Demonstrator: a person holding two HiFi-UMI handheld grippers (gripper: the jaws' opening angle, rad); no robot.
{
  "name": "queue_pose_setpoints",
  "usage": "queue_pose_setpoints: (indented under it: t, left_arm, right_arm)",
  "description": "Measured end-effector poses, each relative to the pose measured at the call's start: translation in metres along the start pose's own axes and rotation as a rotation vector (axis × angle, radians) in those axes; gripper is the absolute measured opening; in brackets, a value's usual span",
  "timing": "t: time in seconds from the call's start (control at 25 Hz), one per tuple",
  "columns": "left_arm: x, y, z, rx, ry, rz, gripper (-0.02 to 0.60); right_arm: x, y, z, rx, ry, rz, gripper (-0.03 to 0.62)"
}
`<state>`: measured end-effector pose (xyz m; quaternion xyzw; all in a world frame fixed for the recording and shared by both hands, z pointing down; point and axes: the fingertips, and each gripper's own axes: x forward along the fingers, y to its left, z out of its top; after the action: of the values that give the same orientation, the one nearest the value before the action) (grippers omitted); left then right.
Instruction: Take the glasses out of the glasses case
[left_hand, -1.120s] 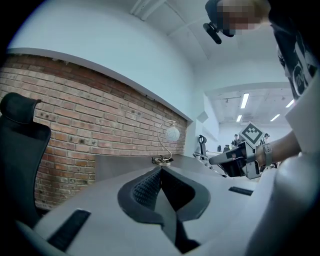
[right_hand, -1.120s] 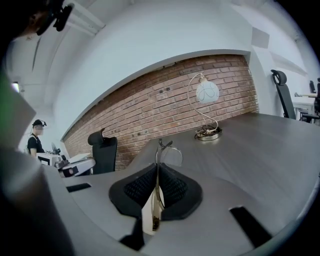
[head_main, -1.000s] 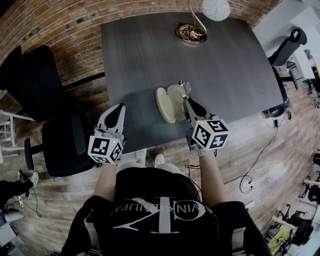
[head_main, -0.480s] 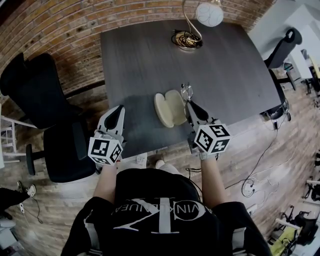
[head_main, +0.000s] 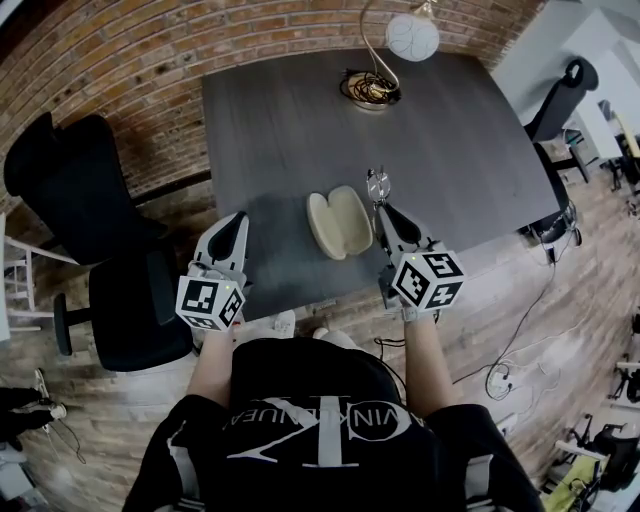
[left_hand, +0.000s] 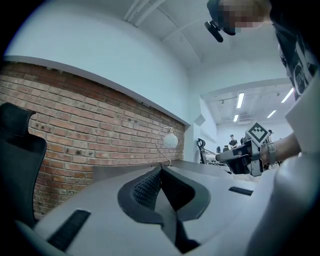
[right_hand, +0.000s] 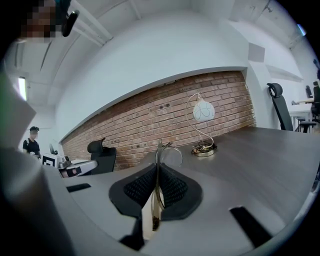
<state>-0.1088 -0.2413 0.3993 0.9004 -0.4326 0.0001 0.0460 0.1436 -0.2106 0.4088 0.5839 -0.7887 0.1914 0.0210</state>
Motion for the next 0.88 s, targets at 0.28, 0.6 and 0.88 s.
queue_pose_setpoints:
  t: [0.28, 0.6, 0.88]
  left_arm:
    - [-0.004, 0.001, 0.006, 0.010, -0.017, 0.006, 0.015]
    - [-0.002, -0.002, 0.014, 0.013, -0.038, 0.012, 0.015]
    - [-0.001, -0.008, 0.019, 0.018, -0.056, 0.018, 0.015]
  right_arm:
    - [-0.005, 0.001, 0.005, -0.013, -0.018, 0.000, 0.035]
    - [-0.010, -0.001, 0.015, -0.030, -0.035, 0.000, 0.035]
    - [-0.017, -0.006, 0.020, -0.040, -0.048, 0.000, 0.035]
